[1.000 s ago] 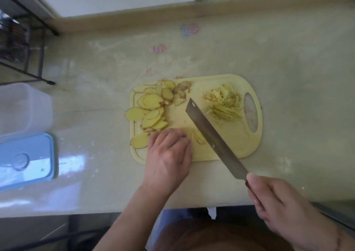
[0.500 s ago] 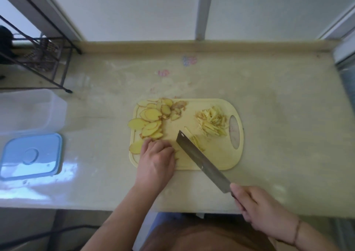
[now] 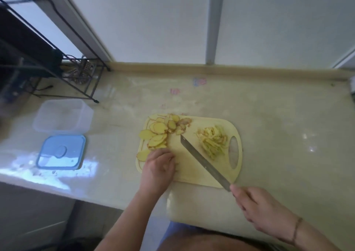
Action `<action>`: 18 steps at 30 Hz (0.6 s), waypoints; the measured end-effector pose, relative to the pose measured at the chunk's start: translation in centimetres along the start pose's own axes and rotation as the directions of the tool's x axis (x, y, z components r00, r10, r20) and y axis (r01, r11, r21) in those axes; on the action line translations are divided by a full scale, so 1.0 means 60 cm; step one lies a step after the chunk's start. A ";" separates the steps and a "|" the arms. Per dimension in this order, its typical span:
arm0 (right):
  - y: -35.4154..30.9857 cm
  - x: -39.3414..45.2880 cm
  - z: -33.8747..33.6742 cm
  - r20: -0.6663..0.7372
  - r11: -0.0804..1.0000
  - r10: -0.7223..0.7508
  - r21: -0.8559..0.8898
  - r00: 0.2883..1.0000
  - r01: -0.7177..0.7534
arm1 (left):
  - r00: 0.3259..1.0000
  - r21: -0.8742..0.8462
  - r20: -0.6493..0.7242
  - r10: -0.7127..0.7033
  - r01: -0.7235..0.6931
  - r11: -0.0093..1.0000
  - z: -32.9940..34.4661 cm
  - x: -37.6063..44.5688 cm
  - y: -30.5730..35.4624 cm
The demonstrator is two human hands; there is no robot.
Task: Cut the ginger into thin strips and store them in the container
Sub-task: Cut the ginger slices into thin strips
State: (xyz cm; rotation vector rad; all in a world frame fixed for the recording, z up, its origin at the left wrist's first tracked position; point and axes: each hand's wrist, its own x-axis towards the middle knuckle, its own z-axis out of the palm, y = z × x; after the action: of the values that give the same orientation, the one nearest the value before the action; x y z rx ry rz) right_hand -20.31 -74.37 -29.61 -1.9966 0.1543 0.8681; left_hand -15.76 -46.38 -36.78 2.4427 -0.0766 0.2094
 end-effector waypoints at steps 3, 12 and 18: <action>0.011 -0.006 0.000 -0.040 0.999 -0.021 -0.031 0.999 0.020 | 0.982 -0.039 -0.121 -0.142 0.139 0.990 -0.003 0.031 0.011; -0.023 -0.005 0.028 -0.208 0.994 0.091 -0.040 0.974 -0.101 | 0.980 0.116 0.079 -0.185 0.175 0.978 -0.031 0.152 -0.021; -0.055 0.003 0.055 -0.270 0.992 0.095 -0.051 0.958 -0.113 | 0.914 0.125 0.388 -0.118 0.075 0.989 -0.067 0.188 -0.070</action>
State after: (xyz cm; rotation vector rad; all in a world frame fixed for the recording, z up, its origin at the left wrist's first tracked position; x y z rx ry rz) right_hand -20.48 -69.82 -28.47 -2.1782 0.3925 0.6722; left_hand -4.71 -40.56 -34.44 2.5543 -0.1239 -0.3360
